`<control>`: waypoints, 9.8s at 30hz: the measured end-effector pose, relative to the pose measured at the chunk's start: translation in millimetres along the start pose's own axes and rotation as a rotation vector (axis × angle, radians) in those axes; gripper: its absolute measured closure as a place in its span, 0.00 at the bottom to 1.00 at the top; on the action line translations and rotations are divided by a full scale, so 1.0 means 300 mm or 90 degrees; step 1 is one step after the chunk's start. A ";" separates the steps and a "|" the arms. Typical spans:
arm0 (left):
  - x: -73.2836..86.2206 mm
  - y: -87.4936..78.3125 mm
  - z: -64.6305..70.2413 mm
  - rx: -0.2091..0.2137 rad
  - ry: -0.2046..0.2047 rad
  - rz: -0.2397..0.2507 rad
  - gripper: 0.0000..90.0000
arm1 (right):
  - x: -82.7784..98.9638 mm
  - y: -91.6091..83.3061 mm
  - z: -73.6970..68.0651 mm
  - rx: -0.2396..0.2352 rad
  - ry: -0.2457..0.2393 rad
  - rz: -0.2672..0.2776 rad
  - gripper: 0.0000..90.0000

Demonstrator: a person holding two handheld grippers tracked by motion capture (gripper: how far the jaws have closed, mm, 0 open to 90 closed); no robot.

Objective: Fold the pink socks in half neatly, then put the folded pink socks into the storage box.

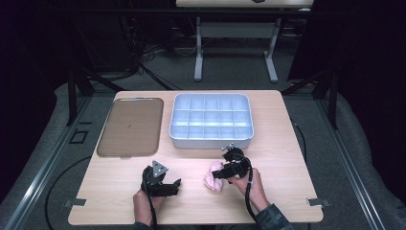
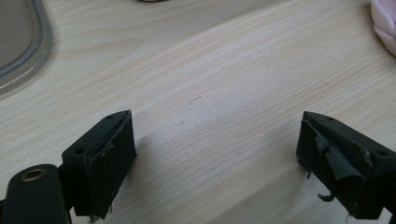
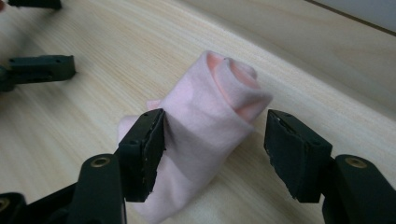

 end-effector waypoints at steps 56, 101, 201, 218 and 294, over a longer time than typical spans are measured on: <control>0.000 0.000 0.000 -0.001 -0.002 0.000 0.13 | 0.017 -0.125 0.022 0.001 -0.090 0.076 0.84; -0.001 -0.001 -0.002 -0.003 0.000 -0.001 0.13 | -0.032 -0.360 0.068 0.085 -0.117 0.140 0.83; -0.001 0.000 -0.001 -0.004 0.000 0.001 0.13 | -0.249 -0.239 0.365 0.246 -0.109 0.087 0.83; -0.001 0.000 -0.001 -0.003 0.001 -0.001 0.13 | -0.243 -0.187 0.375 0.282 -0.121 0.054 0.82; 0.000 0.000 0.000 -0.002 0.001 0.001 0.13 | -0.230 -0.158 0.355 0.176 -0.113 0.047 0.93</control>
Point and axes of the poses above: each handheld gripper's, and its own axes: y roughly forward along the jaws, x roughly out of its underside, z roughly to its right, the point moved 1 cm from there along y, roughly forward along the jaws, and after that the axes turned 8 degrees about -y, right-handed, at the moved point
